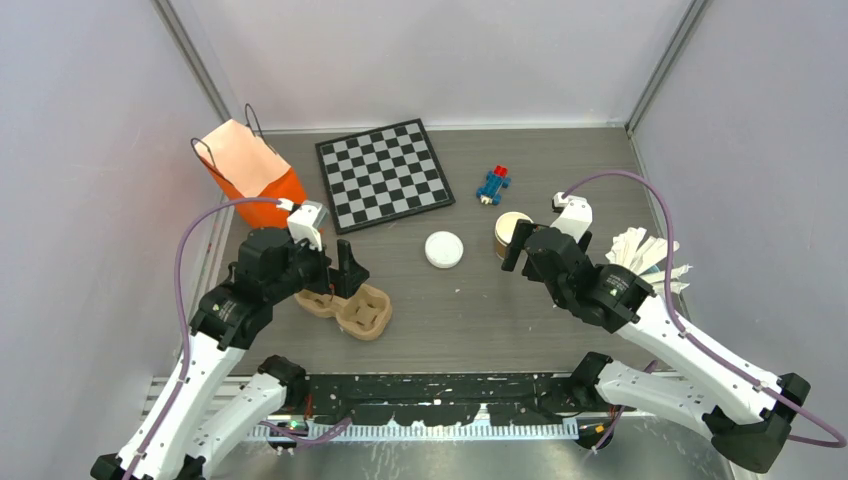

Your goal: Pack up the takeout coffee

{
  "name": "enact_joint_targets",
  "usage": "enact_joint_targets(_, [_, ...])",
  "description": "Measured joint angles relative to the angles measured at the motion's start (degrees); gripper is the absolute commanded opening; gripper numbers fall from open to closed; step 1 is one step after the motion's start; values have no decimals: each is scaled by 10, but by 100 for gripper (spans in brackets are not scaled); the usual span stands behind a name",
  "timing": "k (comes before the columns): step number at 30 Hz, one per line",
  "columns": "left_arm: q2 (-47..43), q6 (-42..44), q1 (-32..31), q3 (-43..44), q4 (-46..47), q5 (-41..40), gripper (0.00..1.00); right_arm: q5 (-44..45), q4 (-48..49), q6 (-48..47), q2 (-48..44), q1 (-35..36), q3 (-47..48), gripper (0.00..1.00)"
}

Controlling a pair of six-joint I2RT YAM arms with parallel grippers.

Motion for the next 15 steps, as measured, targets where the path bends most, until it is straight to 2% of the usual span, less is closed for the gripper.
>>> enact_joint_targets(10, [0,1,0,-1,0,0,100,0,35,-3,0,0,-22,90])
enact_joint_targets(15, [0,1,0,-1,0,0,100,62,56,-34,29,0,-26,88])
